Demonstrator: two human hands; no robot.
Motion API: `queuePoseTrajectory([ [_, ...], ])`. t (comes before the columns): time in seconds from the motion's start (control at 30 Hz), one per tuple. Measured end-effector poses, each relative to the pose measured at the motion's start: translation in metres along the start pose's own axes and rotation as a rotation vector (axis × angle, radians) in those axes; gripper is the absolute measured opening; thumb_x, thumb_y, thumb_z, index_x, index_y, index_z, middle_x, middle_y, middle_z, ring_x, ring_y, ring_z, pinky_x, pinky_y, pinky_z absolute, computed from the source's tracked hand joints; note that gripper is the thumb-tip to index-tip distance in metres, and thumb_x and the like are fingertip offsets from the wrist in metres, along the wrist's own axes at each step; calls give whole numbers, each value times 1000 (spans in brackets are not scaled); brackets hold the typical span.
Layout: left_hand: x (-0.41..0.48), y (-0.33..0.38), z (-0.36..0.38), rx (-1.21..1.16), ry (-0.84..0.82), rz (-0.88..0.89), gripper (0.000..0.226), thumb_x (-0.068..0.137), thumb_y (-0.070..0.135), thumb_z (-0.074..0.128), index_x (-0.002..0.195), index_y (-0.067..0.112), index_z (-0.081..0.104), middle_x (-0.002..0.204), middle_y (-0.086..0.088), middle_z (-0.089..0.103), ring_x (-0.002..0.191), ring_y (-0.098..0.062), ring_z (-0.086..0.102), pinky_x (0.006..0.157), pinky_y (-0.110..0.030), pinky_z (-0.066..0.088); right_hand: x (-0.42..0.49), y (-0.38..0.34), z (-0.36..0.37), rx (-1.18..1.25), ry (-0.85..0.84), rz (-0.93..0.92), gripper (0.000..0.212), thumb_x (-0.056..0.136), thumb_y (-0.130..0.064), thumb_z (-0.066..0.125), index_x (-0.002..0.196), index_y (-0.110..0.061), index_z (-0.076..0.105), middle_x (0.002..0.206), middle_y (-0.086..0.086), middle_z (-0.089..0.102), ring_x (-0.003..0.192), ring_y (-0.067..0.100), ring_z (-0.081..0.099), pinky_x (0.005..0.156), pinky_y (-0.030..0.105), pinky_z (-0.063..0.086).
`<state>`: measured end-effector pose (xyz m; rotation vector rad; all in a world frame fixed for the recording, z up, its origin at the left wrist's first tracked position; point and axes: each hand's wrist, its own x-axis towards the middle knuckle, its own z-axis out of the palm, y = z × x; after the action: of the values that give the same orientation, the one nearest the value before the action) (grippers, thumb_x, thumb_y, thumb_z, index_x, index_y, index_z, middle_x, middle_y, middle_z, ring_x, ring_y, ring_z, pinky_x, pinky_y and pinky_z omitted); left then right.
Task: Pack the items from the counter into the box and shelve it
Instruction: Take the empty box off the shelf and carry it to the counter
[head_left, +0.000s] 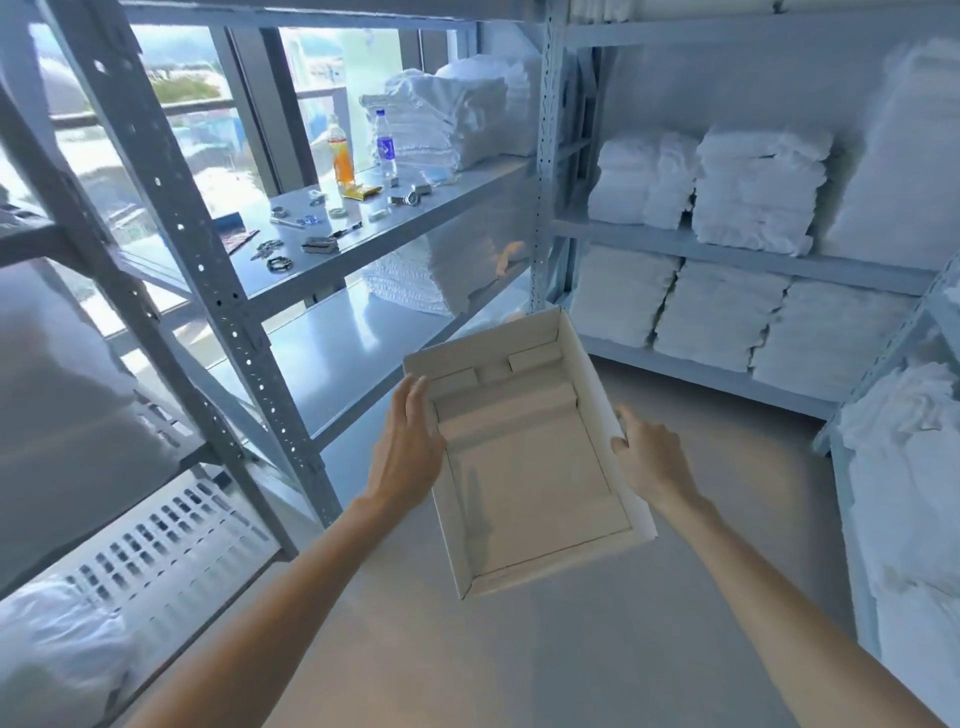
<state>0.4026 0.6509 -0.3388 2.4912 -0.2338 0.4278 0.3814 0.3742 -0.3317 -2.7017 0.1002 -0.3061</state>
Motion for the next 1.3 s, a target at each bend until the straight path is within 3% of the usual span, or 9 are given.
queuePoseTrajectory([
  [0.17, 21, -16, 0, 92, 42, -182, 86, 79, 14, 65, 145, 8, 11, 148, -14, 18, 134, -33, 28, 85, -43, 47, 36, -16, 19, 67, -13, 1, 26, 87, -4, 46, 113, -8, 49, 63, 10, 57, 58, 29, 53, 59, 35, 46],
  [0.23, 34, -28, 3, 65, -28, -314, 86, 80, 18, 64, 145, 8, 9, 146, -14, 25, 128, -33, 37, 80, -40, 45, 52, -25, 28, 108, -25, 13, 27, 86, -4, 47, 113, -8, 49, 70, 13, 61, 66, 33, 57, 66, 37, 47],
  [0.33, 64, -51, -1, -20, -153, -409, 52, 82, 13, 58, 128, 6, 35, 112, -15, 57, 98, -36, 58, 70, -36, 47, 80, -43, 41, 146, -29, 3, 28, 86, -4, 48, 114, -8, 50, 63, 8, 57, 61, 30, 55, 66, 36, 47],
  [0.4, 86, -67, -9, -47, -134, -412, 29, 79, 4, 50, 108, 6, 47, 93, -14, 60, 88, -36, 59, 66, -37, 46, 103, -57, 46, 145, -33, -22, 26, 86, -5, 49, 112, -9, 49, 57, 1, 50, 59, 29, 52, 62, 35, 45],
  [0.5, 123, -87, -20, -32, -77, -402, 21, 75, -2, 46, 95, 6, 49, 80, -13, 58, 80, -35, 57, 60, -33, 40, 142, -81, 49, 112, -6, -94, 19, 84, -5, 49, 102, -10, 46, 53, -5, 39, 58, 28, 46, 55, 32, 33],
  [0.8, 213, -144, -37, 21, 32, -348, 23, 73, 0, 51, 93, 10, 57, 80, -10, 64, 70, -28, 52, 60, -30, 36, 230, -130, 84, 126, 7, -107, 20, 81, -14, 57, 99, -12, 47, 60, -9, 40, 63, 23, 46, 61, 30, 36],
  [1.0, 255, -169, -36, -81, 81, -416, 27, 70, 2, 52, 82, 26, 58, 63, 9, 57, 65, -24, 51, 52, -26, 33, 287, -150, 104, 181, -34, -75, 30, 75, -17, 66, 101, -15, 52, 77, -4, 54, 71, 22, 54, 63, 31, 41],
  [1.1, 276, -178, -30, -145, 125, -474, 32, 70, 5, 53, 89, 29, 63, 69, 9, 63, 66, -20, 53, 54, -26, 35, 324, -156, 115, 163, -37, -118, 24, 74, -15, 66, 92, -16, 49, 69, 0, 55, 66, 24, 55, 58, 32, 42],
  [1.3, 338, -189, -19, -202, 173, -527, 33, 72, 12, 56, 96, 32, 68, 86, 6, 70, 72, -15, 56, 64, -25, 38, 417, -161, 137, 68, -9, -210, 21, 76, -13, 61, 79, -13, 41, 54, -2, 41, 54, 25, 46, 46, 26, 27],
])
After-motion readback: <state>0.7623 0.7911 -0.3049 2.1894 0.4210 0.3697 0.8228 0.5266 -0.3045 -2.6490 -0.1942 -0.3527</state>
